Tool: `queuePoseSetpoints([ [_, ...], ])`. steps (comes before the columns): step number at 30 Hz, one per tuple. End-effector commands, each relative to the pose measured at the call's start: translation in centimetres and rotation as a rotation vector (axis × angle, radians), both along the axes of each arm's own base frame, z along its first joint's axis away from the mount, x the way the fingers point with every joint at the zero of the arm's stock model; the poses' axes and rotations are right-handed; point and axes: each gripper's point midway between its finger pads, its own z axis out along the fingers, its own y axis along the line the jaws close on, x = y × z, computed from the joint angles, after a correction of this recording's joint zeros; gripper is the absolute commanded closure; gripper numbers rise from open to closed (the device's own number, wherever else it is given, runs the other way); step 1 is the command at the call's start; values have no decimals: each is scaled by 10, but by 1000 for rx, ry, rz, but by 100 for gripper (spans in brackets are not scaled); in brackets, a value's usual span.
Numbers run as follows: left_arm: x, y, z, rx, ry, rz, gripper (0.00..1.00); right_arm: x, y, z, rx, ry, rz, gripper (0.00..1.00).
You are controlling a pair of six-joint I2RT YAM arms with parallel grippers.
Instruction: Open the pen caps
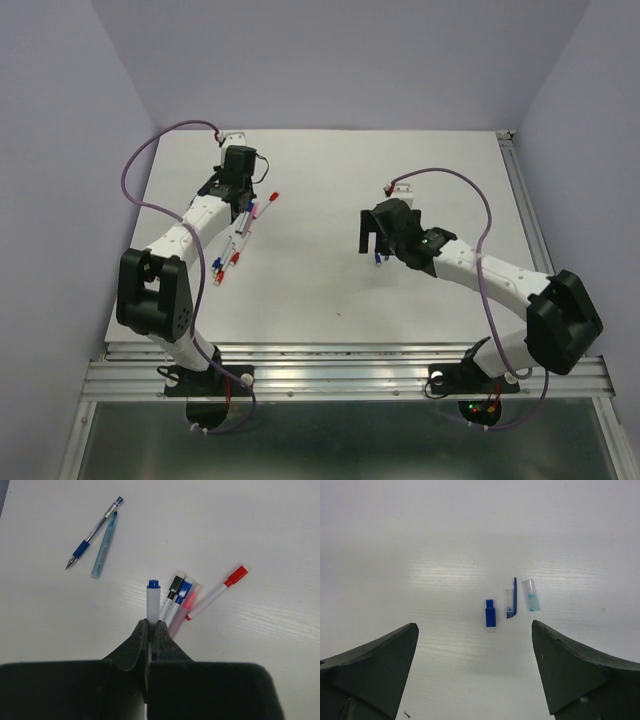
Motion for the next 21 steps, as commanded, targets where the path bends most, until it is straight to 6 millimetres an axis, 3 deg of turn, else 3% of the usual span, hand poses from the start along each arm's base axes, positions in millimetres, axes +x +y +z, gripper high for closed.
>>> queuePoseSetpoints([
  [1, 25, 28, 9, 88, 19, -6, 100, 4, -6, 38, 79, -125, -40, 0],
  [3, 35, 31, 1, 104, 61, -48, 100, 3, -4, 49, 108, -156, -15, 0],
  [6, 47, 39, -26, 148, 179, -92, 100, -1, -2, 51, 119, -168, 15, 0],
  [7, 52, 40, -25, 150, 183, -106, 100, 0, -2, 49, 117, -171, 23, 0],
  [12, 59, 60, -38, 210, 252, -87, 100, -1, -1, 40, 99, -148, 44, 0],
  [16, 60, 71, -56, 228, 327, -52, 89, -3, 4, 27, 118, -126, 79, 0],
  [21, 61, 83, -77, 290, 400, -46, 89, -4, 3, 26, 126, -124, 85, 0],
])
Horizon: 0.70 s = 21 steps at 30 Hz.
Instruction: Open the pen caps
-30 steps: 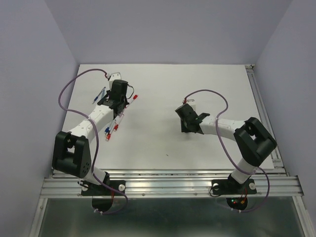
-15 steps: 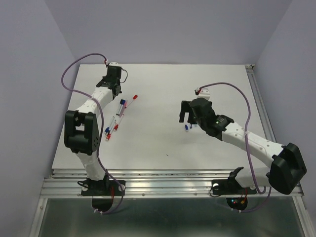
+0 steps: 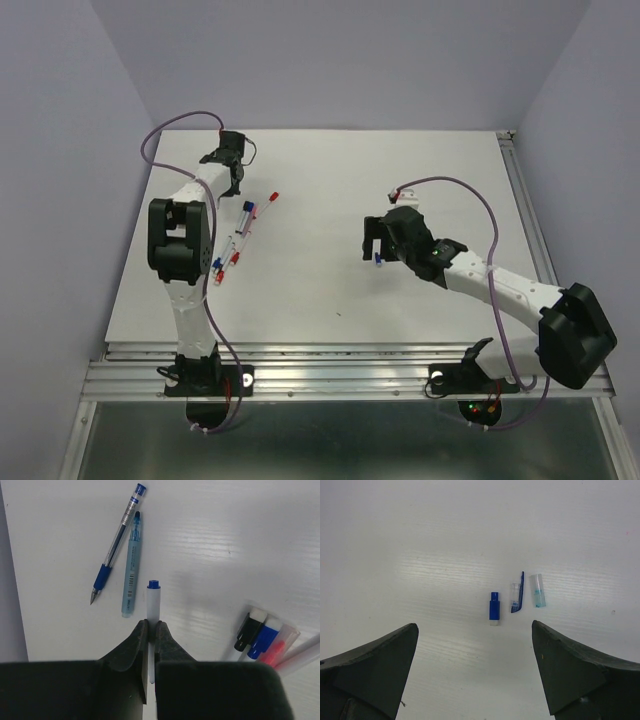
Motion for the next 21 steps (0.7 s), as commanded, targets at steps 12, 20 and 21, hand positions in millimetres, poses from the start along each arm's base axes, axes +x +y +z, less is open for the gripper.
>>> queuePoseSetpoints([
  [12, 11, 30, -13, 107, 79, -7, 65, 6, 0, 7, 22, -49, 17, 0],
  [20, 16, 3, 24, -57, -27, -31, 46, 4, 1, 15, 50, -70, 29, 0],
  [21, 18, -3, 32, -88, -54, -47, 45, 3, 0, 14, 47, -68, 30, 0],
])
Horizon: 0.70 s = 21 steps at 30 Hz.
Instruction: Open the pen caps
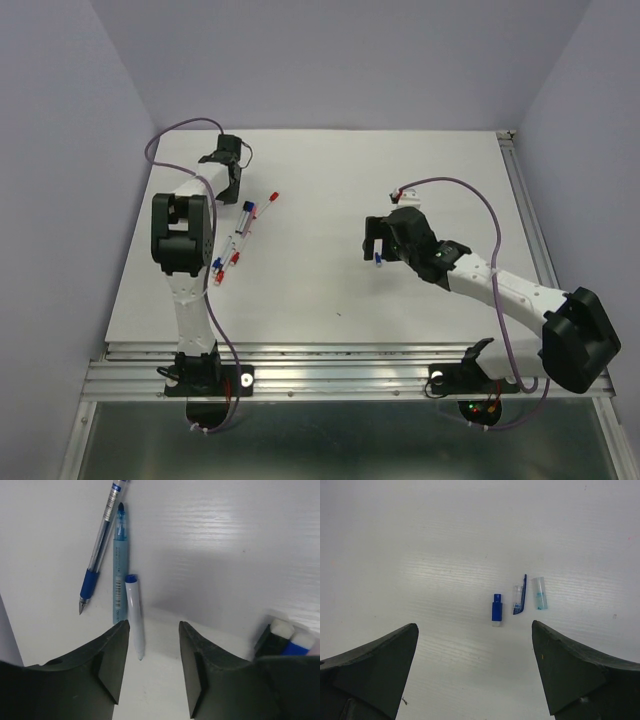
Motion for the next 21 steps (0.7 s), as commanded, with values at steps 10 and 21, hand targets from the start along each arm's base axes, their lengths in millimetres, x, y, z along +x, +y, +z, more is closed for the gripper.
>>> queuePoseSetpoints([
  [10, 22, -117, 116, -511, -324, -301, 1, 4, 5, 17, 57, -62, 24, 0],
  [21, 32, -159, 63, -413, -167, -353, 1, 3, 5, 15, 57, -61, 27, 0],
])
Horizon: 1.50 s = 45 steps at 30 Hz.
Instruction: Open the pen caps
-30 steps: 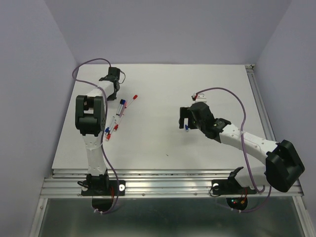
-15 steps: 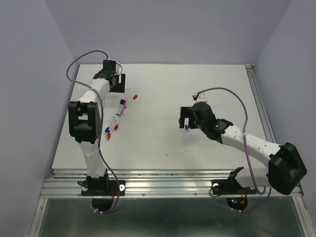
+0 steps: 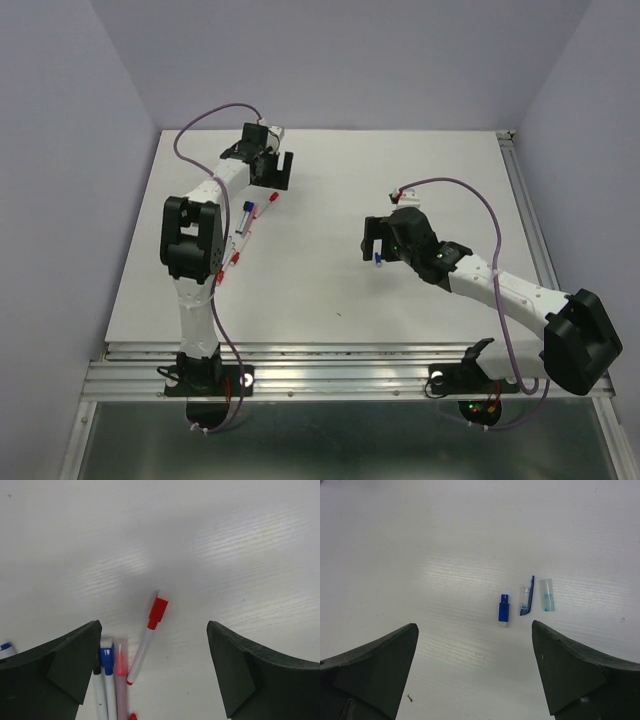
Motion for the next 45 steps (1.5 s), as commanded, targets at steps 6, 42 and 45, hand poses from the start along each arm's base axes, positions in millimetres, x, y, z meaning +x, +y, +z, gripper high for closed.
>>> queuePoseSetpoints([
  [6, -2, -12, -32, 130, 79, -26, 11, 5, 2, 9, 28, -42, 6, 0],
  [42, -3, -26, -57, 86, 149, 45, 91, 5, 3, 2, 14, -12, 1, 0],
  [45, -7, -34, -37, 25, 126, 101, 100, 4, 7, 6, 32, -13, 25, 0],
])
